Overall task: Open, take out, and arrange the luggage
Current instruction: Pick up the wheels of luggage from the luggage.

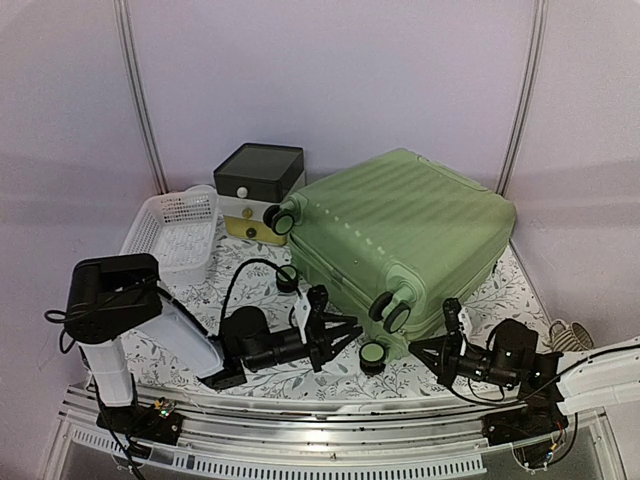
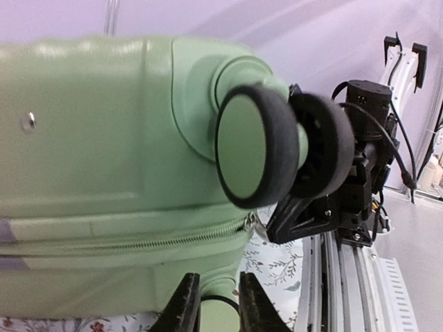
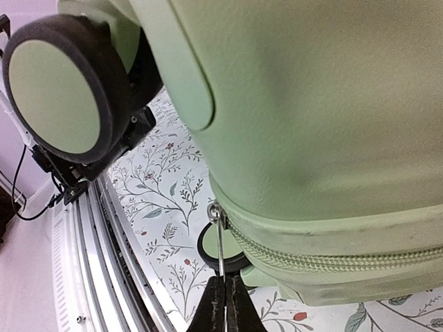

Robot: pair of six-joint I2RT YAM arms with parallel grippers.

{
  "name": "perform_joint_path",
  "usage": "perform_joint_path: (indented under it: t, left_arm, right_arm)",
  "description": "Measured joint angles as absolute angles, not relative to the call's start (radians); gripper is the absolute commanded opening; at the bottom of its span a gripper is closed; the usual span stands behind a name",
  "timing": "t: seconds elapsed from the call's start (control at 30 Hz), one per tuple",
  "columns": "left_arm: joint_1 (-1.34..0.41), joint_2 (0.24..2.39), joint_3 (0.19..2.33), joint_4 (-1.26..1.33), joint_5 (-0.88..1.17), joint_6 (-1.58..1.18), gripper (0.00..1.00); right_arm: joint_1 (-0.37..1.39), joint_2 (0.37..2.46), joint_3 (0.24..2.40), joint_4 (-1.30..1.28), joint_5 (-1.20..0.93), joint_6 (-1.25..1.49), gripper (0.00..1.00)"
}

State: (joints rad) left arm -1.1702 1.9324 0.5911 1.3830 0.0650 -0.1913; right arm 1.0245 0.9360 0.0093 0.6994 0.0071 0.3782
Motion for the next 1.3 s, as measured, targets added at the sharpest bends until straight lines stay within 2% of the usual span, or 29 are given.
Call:
perform_joint_path:
  t: [0.1,0.27,0.43,0.73,1.0,1.3]
  left_arm:
    - [-1.171,1.874,0.585,1.365,0.047,-0.192,0.32]
    - [-1.176,1.836,0.588,1.316,0.027,-0.195,0.42]
    - [-1.183,1.812,0.598,1.258,0.007,-0.195,0.44]
    - [-1.185,1.859,0.668,1.212,0.014,-0.234,0.37]
    - [-1.187,2.085,0.78,1.243,0.074,-0.304,0.15]
    - [-1.186,2.141,0.855,1.245,0.131,-0.316,0.06]
  right_arm:
    - [1.024,0.814,0.038,0.519,0.02,0.404,0.01]
    - [1.024,0.739,0.124,0.268,0.052,0.506,0.01]
    - [1.025,0.689,0.17,0.127,0.093,0.583,0.01]
    - [1.024,0.595,0.219,-0.03,0.17,0.61,0.01]
    - [1.018,0.597,0.214,-0.027,0.143,0.541,0.01]
    - [1.013,0.614,0.186,0.026,0.09,0.485,0.01]
